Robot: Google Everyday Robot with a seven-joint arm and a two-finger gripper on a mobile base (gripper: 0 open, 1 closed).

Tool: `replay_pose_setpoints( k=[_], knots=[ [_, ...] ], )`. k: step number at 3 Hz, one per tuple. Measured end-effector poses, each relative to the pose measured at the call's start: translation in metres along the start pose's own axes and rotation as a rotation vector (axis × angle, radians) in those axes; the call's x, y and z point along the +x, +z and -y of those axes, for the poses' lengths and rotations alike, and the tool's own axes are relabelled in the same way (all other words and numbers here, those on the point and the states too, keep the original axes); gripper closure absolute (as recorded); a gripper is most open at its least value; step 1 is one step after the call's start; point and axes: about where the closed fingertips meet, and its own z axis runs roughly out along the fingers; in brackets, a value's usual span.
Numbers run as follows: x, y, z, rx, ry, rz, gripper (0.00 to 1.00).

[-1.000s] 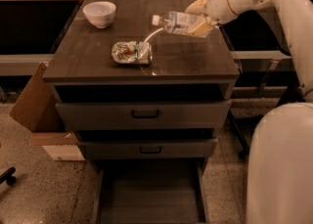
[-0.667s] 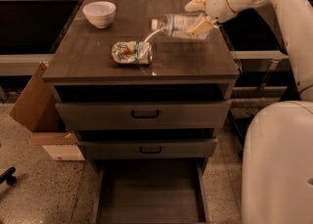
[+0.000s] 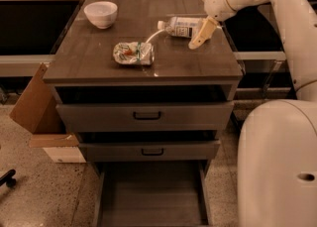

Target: Pick blue plastic bottle from bottom drawer and place on counter

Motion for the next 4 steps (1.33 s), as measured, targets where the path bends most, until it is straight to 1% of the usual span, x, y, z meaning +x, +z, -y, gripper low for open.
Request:
replay_pose_setpoints(
  k=[1, 2, 3, 4],
  knots=[
    [-0.001, 0.0, 0.0, -0.002, 0.002, 0.0, 0.0],
    [-0.007, -0.024, 0.003, 0.032, 0.005, 0.006, 0.0],
    [-0.007, -0.055, 0.007, 0.084, 0.012, 0.004, 0.0],
    [0.004, -0.079, 0.01, 0.135, 0.033, 0.007, 0.0]
  ],
)
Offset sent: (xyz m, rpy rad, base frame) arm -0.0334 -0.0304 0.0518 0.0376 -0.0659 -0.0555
